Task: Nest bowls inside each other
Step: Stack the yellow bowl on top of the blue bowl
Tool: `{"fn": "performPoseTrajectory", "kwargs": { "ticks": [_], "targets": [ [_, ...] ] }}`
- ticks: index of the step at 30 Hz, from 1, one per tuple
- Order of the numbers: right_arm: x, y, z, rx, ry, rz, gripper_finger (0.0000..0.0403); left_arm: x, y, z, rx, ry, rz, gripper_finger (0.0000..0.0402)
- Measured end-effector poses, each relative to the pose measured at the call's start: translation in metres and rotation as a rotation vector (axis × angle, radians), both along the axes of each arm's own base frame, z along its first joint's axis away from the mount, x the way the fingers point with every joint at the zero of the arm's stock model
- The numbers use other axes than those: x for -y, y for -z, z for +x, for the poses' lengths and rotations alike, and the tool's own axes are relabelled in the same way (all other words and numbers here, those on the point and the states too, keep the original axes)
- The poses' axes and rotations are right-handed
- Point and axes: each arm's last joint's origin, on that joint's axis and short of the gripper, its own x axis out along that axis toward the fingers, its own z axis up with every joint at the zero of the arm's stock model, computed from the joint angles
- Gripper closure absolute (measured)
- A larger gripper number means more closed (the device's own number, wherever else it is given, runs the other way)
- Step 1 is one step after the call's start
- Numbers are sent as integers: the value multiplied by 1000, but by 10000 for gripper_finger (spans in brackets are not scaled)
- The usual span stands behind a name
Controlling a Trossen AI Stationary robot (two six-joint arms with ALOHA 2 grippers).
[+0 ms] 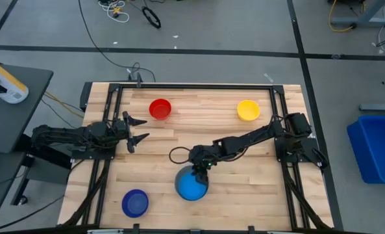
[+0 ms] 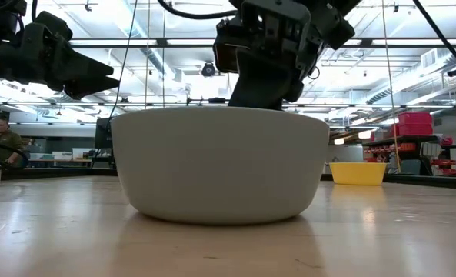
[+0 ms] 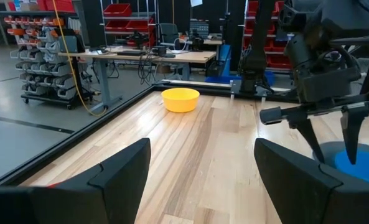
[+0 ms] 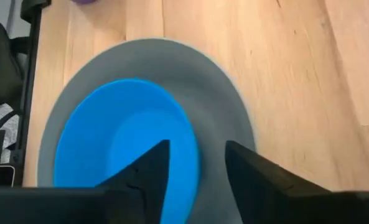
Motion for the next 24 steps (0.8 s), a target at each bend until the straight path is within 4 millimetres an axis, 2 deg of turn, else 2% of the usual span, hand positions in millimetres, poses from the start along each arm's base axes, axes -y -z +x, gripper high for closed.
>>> {"fn": "performPoseTrajectory", "kwargs": {
  "ticks": [6, 10, 14, 19, 24],
  "targets": [
    [3, -1, -1, 14, 49, -102, 209, 0, 0, 0, 0, 0, 0, 107],
    [15, -1, 1, 25, 101, -212, 211, 0, 0, 0, 0, 0, 0, 107],
    [23, -5, 7, 102, 94, -231, 206, 0, 0, 0, 0, 0, 0, 107],
    [20, -31, 22, 217, 30, -247, 202, 0, 0, 0, 0, 0, 0, 107],
    [32, -49, 21, 94, 88, -468, 202, 0, 0, 0, 0, 5, -1, 107]
  ]
}}
